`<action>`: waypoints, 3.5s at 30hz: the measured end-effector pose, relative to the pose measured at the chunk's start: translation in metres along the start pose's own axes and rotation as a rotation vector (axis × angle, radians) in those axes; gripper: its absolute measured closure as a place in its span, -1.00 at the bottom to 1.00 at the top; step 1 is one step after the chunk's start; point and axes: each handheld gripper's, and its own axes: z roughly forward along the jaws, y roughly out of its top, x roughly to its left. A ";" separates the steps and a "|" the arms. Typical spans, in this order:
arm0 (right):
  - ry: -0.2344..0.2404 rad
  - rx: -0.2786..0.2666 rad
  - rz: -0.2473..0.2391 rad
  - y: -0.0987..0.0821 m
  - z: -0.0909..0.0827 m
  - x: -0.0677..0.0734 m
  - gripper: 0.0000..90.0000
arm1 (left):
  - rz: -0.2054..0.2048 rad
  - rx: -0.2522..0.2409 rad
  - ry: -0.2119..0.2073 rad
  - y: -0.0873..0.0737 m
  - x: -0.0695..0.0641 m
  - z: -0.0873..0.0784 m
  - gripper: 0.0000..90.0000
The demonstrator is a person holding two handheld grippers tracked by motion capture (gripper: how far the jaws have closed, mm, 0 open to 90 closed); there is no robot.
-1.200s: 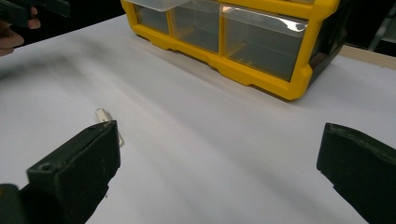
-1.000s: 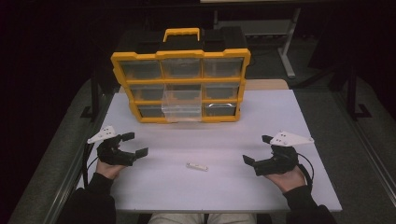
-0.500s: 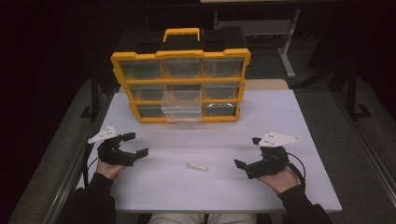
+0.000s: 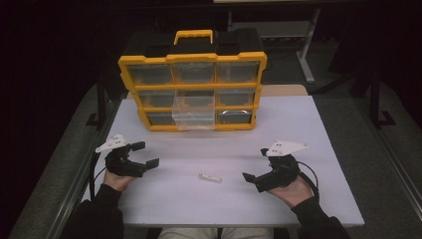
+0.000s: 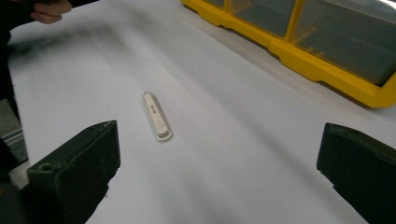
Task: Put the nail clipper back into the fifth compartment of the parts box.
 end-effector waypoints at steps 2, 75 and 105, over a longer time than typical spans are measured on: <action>0.022 0.007 0.000 0.001 0.002 0.001 -1.00 | 0.001 -0.002 -0.003 0.000 0.000 0.000 -1.00; 0.218 0.355 -0.201 0.041 0.119 0.045 -0.94 | 0.005 0.004 0.004 0.000 0.001 0.000 -1.00; 0.218 0.407 -0.229 0.035 0.143 0.048 0.14 | 0.002 0.003 0.003 0.000 0.001 0.000 -1.00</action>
